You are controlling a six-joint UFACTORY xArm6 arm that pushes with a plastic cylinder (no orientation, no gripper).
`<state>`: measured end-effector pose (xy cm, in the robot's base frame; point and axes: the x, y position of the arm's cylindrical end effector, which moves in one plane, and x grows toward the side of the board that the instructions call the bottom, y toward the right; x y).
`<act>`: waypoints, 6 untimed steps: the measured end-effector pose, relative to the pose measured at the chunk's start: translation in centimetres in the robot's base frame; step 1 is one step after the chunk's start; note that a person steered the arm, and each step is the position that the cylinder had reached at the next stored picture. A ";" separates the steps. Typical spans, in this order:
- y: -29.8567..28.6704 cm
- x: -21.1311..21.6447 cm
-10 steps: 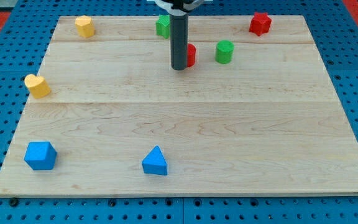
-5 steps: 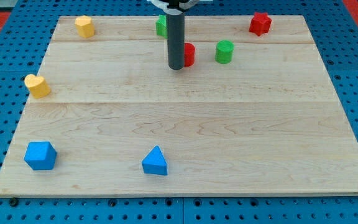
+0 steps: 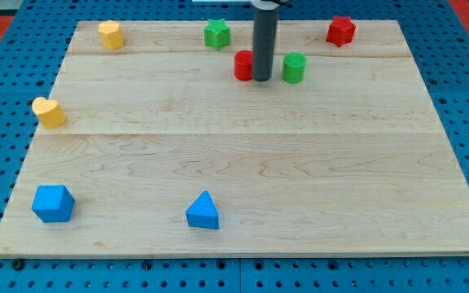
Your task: Keep the red circle in between the green star and the green circle
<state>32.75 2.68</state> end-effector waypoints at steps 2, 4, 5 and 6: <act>-2.1 1.6; -6.0 1.1; -4.8 -0.7; -4.4 -0.7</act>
